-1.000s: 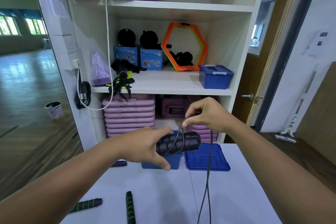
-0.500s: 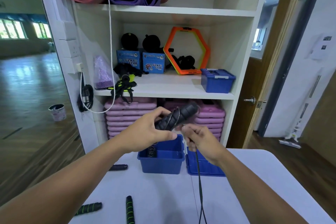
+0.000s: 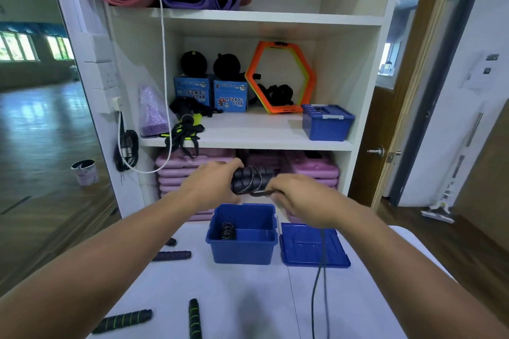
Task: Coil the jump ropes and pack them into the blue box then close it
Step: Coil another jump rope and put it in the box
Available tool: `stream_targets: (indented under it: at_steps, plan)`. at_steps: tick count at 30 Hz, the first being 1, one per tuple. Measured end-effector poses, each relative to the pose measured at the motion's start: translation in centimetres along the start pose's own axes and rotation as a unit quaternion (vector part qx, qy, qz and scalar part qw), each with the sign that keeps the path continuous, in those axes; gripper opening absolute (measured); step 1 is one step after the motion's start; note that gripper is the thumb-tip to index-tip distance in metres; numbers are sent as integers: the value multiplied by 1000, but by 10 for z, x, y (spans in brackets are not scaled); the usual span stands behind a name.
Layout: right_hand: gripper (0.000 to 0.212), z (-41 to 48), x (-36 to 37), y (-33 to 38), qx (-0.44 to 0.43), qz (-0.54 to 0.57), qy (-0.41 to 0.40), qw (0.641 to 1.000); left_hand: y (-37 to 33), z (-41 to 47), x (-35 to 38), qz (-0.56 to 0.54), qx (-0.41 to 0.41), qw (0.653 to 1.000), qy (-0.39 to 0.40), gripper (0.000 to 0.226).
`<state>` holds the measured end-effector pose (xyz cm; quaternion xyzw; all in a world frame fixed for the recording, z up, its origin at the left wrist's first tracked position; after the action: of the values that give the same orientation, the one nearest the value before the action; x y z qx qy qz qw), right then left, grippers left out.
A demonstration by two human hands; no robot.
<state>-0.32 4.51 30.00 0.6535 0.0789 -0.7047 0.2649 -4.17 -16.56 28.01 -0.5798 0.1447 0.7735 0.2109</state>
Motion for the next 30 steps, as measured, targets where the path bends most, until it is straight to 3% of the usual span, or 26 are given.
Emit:
stream_targets:
  at_steps: [5, 9, 14, 18, 21, 23, 27, 30]
  plan:
    - [19, 9, -32, -7, -32, -20, -74, 997, -21, -5, -6, -39, 10, 996, 78, 79]
    - [13, 13, -44, -19, -22, 148, -68, 986, -45, -16, -18, -93, 75, 989, 88, 70]
    - [6, 11, -31, -32, 15, 391, -19, 920, -58, -32, -39, -255, 129, 958, 10, 51]
    - [19, 7, 0, -33, 53, 437, -21, 898, -53, -33, -51, -362, 122, 923, -54, 58]
    - [21, 8, 26, -18, 69, 528, 12, 846, -42, -24, -48, -390, 102, 911, -86, 64]
    - [22, 7, 40, -15, 77, 507, 7, 858, -32, -19, -45, -395, 81, 909, -100, 67]
    - [23, 1, 57, -18, 77, 349, 34, 933, -10, -8, -39, -353, 14, 926, -134, 69]
    - [18, -5, 54, -12, 83, 280, 71, 954, 11, 0, -31, -314, -65, 935, -150, 66]
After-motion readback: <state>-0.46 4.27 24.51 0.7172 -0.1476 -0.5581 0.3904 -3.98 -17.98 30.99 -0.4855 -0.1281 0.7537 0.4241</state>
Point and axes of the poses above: each hand's wrist, its own z-axis towards the middle knuckle, its own x-axis out of the palm, y = z × x, the point moved 2 cm from there along z, towards the middle knuckle, and after that the axes turned 13 degrees about x, right-handed, at the moved point
